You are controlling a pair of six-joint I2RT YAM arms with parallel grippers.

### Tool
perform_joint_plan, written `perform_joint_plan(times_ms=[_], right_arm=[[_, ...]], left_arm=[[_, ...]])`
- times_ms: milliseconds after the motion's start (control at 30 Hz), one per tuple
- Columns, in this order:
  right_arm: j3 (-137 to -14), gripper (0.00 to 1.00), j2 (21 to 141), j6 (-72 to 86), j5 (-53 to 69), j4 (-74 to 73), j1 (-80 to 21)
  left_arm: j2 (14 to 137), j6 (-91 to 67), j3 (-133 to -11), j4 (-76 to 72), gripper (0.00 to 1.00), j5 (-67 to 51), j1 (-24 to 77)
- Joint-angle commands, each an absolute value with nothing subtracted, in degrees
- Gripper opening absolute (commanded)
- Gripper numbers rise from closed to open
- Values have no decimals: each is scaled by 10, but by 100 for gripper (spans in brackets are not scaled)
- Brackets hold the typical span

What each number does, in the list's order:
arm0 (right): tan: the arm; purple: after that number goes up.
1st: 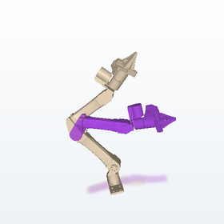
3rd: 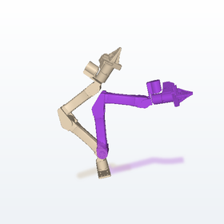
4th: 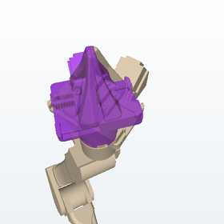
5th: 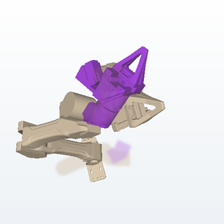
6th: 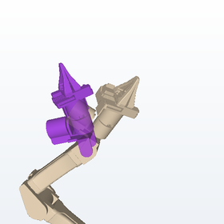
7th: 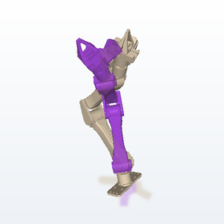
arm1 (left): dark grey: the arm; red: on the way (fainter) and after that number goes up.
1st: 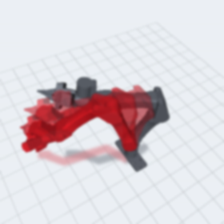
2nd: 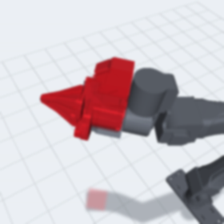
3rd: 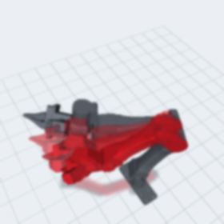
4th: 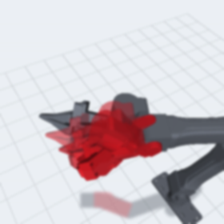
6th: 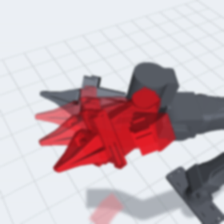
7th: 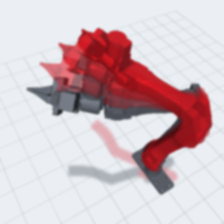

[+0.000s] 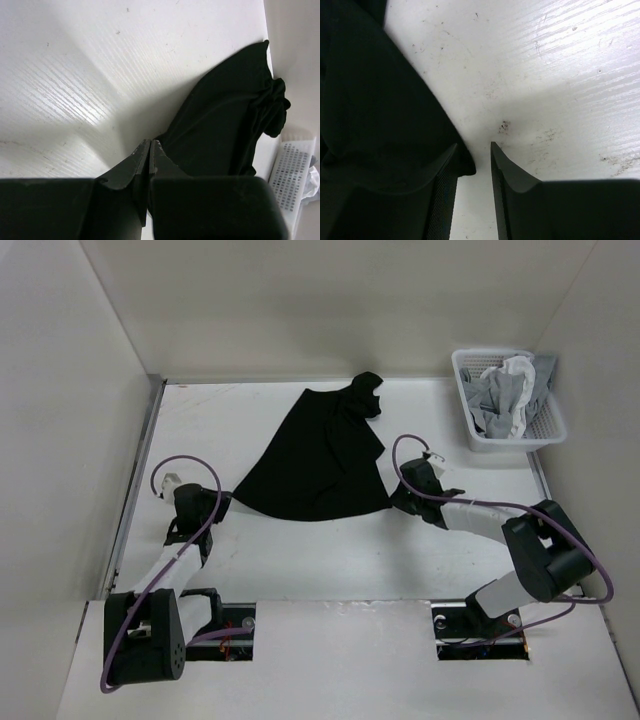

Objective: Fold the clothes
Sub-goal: Flatten the tank top out

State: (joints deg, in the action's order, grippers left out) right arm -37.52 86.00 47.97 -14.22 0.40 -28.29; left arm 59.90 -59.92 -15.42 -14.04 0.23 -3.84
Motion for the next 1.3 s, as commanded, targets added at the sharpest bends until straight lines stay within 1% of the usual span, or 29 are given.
perform_joint_plan(times_ms=[0,100,233,367,500,700,867,933,1033,1167,1233,1267], right_arm=[[-381,35,872,474,-142,-4,-297],[-381,33,870,477,-140,-4,-306],[-368,38,854,483,-133,-4,-312],[-364,38,858,481,-121,-4,-311],[-365,32,867,483,-117,-1,-312],[-359,17,867,493,-119,12,-312],[-349,3,852,492,-122,32,-312],[-340,0,818,490,-131,37,-314],[-335,0,736,474,-157,23,-327],[-371,0,566,448,-208,-88,-359],[-418,0,479,427,-249,-162,-385],[-461,0,436,410,-280,-207,-405]], left_arm=[[599,-605,-173,-175,0,0,-38],[599,-603,-173,-177,0,0,-37],[603,-601,-171,-182,0,0,-34],[612,-601,-171,-189,0,-1,-29],[611,-602,-172,-191,0,-2,-26],[613,-601,-171,-196,0,-2,-24],[613,-601,-171,-196,0,-2,-24],[608,-603,-173,-196,0,-3,-23],[587,-613,-186,-190,0,-11,-11],[504,-628,-230,-146,0,-2,25],[449,-629,-275,-106,0,9,43],[416,-628,-308,-79,0,17,53]])
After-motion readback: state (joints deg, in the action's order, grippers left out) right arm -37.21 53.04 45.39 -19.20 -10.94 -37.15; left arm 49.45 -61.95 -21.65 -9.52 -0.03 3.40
